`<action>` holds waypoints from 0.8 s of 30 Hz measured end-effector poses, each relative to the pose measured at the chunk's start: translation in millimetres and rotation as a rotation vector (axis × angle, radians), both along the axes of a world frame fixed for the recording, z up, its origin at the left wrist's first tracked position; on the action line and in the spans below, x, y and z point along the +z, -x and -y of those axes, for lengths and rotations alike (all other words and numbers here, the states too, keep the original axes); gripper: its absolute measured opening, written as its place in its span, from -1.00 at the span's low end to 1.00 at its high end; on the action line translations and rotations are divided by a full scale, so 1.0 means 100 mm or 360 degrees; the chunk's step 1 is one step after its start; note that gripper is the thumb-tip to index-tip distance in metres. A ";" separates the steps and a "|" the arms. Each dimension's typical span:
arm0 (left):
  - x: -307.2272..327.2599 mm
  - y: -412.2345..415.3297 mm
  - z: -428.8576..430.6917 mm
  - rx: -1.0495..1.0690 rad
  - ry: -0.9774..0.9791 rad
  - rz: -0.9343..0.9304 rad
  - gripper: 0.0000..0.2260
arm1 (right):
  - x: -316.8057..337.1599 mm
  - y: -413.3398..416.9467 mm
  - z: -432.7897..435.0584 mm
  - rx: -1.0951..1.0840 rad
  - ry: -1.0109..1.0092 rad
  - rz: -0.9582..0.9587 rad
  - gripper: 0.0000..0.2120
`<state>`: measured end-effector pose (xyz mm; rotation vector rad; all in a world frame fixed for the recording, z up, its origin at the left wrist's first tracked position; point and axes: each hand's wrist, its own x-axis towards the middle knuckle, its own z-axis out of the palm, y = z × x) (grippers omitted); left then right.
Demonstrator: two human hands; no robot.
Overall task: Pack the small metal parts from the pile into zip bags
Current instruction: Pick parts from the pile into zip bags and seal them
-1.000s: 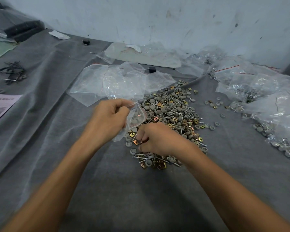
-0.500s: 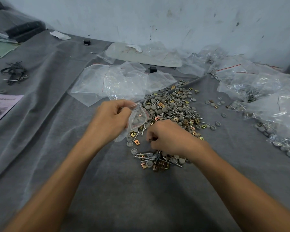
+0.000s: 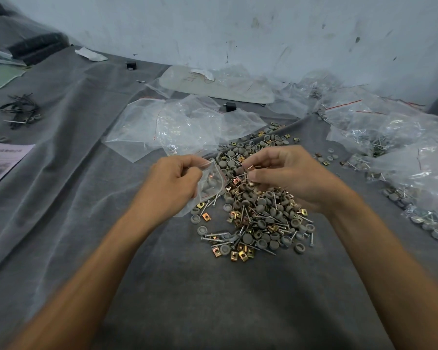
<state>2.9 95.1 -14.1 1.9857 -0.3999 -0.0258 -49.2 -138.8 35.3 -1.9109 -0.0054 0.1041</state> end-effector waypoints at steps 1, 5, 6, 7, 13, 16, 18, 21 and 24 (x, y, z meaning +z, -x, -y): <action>0.00 0.00 0.00 -0.0002 0.0008 -0.0010 -0.66 | -0.01 0.01 0.02 -0.0017 0.0028 0.0006 -0.82; -0.01 0.01 0.02 -0.0024 0.0042 -0.0050 -0.60 | -0.05 0.05 0.03 -0.0065 -0.0012 0.0031 -0.81; -0.01 0.01 0.02 -0.0031 0.0039 -0.0053 -0.60 | -0.05 0.05 0.01 -0.0068 -0.0069 0.0051 -0.82; -0.02 0.01 0.03 -0.0039 0.0032 -0.0055 -0.61 | -0.04 0.05 -0.02 -0.0063 -0.0121 0.0079 -0.83; -0.01 0.02 0.04 -0.0061 0.0052 -0.0092 -0.68 | 0.07 -0.06 -0.34 0.0009 -0.0136 0.0310 -0.83; 0.00 0.03 0.03 -0.0066 0.0103 -0.0115 -0.72 | 0.05 -0.12 -0.47 0.0017 0.0040 0.0330 -0.84; 0.02 0.03 0.02 -0.0067 0.0129 -0.0115 -0.73 | 0.04 -0.12 -0.50 0.0012 0.0086 0.0314 -0.84; 0.04 0.04 0.01 -0.0069 0.0135 -0.0108 -0.69 | 0.06 -0.12 -0.48 0.0003 0.0205 0.0322 -0.83; 0.05 0.04 0.01 -0.0077 0.0131 -0.0119 -0.66 | 0.10 -0.11 -0.45 0.0045 0.0390 0.0322 -0.83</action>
